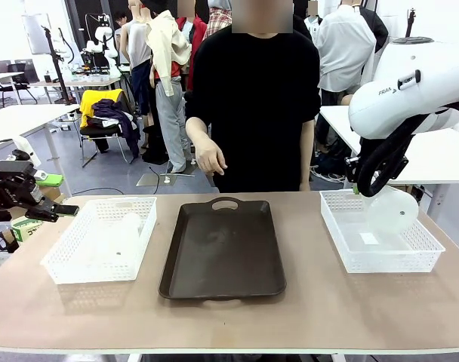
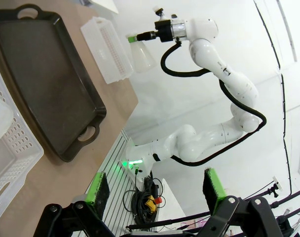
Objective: Prepare the laboratory tools.
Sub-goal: While moving the picked Big flask to the Handle tray indicated by the person, stop as directed by the person.
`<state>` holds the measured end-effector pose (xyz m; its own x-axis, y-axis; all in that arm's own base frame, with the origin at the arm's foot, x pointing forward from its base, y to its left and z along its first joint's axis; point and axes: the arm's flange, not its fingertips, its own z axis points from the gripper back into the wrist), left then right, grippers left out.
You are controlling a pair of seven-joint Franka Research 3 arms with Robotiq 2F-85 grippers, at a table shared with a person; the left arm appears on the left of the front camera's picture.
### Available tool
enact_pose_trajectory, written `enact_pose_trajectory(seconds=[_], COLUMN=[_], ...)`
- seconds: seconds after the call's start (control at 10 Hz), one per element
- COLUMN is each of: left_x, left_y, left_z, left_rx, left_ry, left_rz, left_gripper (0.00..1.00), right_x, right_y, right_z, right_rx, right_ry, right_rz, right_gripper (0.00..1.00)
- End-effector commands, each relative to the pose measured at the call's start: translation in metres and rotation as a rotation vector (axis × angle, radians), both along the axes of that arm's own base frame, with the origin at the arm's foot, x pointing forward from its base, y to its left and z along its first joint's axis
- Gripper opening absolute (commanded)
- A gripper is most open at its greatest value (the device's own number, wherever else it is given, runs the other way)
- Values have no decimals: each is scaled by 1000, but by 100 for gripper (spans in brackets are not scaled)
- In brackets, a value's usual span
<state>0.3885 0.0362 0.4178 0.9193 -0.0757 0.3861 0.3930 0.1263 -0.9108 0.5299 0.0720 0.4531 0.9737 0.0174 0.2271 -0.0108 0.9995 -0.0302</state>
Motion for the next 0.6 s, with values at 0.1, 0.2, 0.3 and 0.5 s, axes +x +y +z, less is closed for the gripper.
enact_pose_trajectory(seconds=[0.1,0.2,0.3,0.5], left_x=[-1,-1,-1,-1], left_y=[1,1,1,1], left_z=[2,2,2,2], left_rx=[-12,-12,-12,-12], left_ry=[-11,-11,-11,-11], left_rz=[-1,-1,-1,-1], left_gripper=[100,100,100,100], right_x=[0,0,0,0], right_y=[-1,-1,-1,-1], right_z=[0,0,0,0], right_rx=[1,1,1,1], right_ry=[1,1,1,1], right_rz=[-1,-1,-1,-1], right_gripper=[0,0,0,0])
